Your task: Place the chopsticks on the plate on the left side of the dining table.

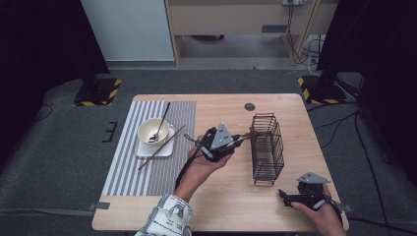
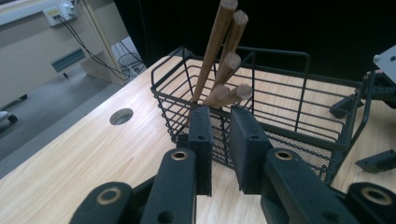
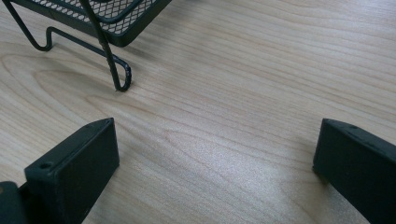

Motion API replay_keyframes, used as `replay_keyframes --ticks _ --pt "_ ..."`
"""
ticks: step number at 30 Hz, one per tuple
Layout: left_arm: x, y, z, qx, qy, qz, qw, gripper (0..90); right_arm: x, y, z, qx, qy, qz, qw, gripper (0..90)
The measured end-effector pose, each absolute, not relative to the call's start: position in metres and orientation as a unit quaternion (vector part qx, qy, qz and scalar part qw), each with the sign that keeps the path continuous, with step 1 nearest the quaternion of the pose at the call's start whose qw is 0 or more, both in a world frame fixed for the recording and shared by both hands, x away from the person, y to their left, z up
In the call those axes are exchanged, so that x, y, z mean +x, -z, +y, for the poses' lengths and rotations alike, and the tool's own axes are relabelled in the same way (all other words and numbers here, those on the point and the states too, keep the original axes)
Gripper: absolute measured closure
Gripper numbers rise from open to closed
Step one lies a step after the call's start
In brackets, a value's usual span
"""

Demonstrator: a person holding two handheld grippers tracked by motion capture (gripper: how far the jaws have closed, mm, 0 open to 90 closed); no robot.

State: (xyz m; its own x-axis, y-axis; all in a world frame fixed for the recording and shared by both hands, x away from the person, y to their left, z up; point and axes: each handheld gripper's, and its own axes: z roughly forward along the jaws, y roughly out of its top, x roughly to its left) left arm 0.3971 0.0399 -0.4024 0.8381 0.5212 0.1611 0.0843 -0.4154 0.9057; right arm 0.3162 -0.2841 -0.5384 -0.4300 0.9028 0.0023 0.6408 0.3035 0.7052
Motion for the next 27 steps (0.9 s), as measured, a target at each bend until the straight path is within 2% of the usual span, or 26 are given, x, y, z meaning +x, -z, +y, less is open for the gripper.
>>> replay_keyframes --ticks 18,27 --pt "0.407 0.397 0.038 0.809 -0.217 0.193 0.511 80.3 0.316 0.538 -0.284 0.494 -0.323 0.782 0.203 0.2" --pt "0.408 0.397 0.035 0.813 -0.220 0.195 0.503 71.6 0.316 0.538 -0.284 0.494 -0.323 0.782 0.203 0.2"
